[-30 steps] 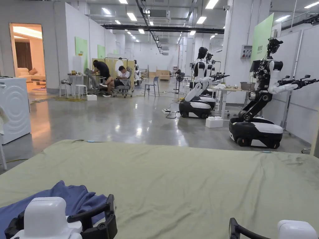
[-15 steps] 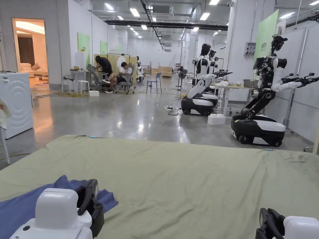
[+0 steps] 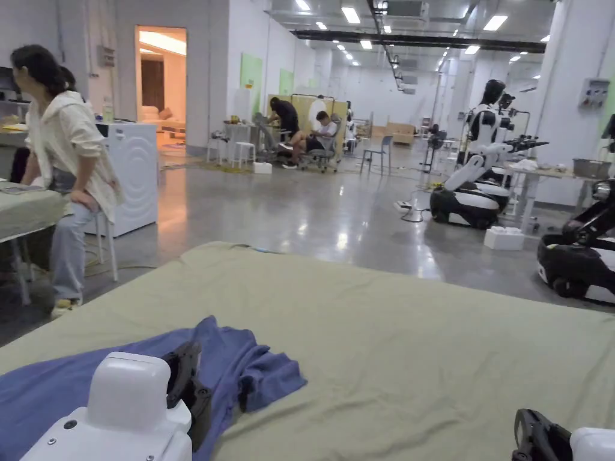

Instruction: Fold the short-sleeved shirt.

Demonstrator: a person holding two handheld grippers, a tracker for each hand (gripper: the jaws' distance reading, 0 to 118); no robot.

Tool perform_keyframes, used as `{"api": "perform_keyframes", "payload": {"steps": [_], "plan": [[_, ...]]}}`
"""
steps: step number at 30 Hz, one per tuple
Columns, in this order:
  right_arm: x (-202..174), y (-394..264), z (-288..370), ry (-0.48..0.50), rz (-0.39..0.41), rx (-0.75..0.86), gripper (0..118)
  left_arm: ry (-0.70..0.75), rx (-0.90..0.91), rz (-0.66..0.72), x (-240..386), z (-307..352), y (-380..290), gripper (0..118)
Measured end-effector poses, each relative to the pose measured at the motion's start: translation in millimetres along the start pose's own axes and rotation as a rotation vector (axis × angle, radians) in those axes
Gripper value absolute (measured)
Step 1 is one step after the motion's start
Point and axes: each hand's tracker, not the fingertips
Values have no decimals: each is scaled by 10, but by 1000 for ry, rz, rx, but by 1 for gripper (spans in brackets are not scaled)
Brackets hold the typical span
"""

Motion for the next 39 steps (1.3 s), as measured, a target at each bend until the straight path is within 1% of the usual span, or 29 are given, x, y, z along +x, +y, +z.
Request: {"api": "perform_keyframes", "payload": {"steps": [1,2,6,9,11,13,16,19,21,24,26,27,29,30,31,32,33,35,39], "plan": [[-104,2,-60,37,-1,-1,6,38,-2,-17,-95,21,-14,0],[-270,-6,-146,95,-5,-4,6,96,-17,-38,-228,48,-33,0],[-852,-59,-383,282,7,-25,6,229,-62,-23,-683,142,-136,0],[-1171,-132,-517,382,29,-47,6,294,-104,-10,-898,146,-238,0],[-1247,-178,-588,420,35,-60,6,295,-124,5,-970,86,-315,0],[-1232,-230,-665,415,36,-70,6,291,-154,19,-1001,-40,-399,0],[-1086,-315,-816,419,21,-120,6,226,-224,38,-1007,-376,-551,0],[-873,-386,-963,378,39,-157,6,143,-318,26,-978,-898,-695,0],[-713,-420,-1042,361,31,-183,6,86,-375,21,-931,-1373,-768,0],[-514,-467,-1147,337,5,-219,6,-8,-471,89,-846,-2158,-861,0],[-434,-500,-1208,319,10,-235,6,-61,-566,103,-754,-2673,-917,0],[-392,-518,-1242,317,16,-243,6,-96,-575,136,-717,-2923,-949,0],[-322,-560,-1307,310,25,-261,6,-107,-615,195,-647,-3452,-1065,0],[-291,-579,-1336,310,25,-269,6,-116,-644,204,-621,-3675,-1137,15],[-258,-599,-1368,308,24,-281,6,-114,-715,206,-627,-3907,-1237,73],[-227,-627,-1391,306,23,-289,6,-112,-778,205,-594,-4096,-1335,115],[-197,-650,-1416,303,19,-296,6,-103,-729,234,-566,-4205,-1463,118],[-141,-695,-1463,301,17,-307,6,-76,-827,160,-415,-4420,-1656,118],[-44,-777,-1546,293,14,-329,6,-55,-930,20,-189,-4696,-1948,118]]}}
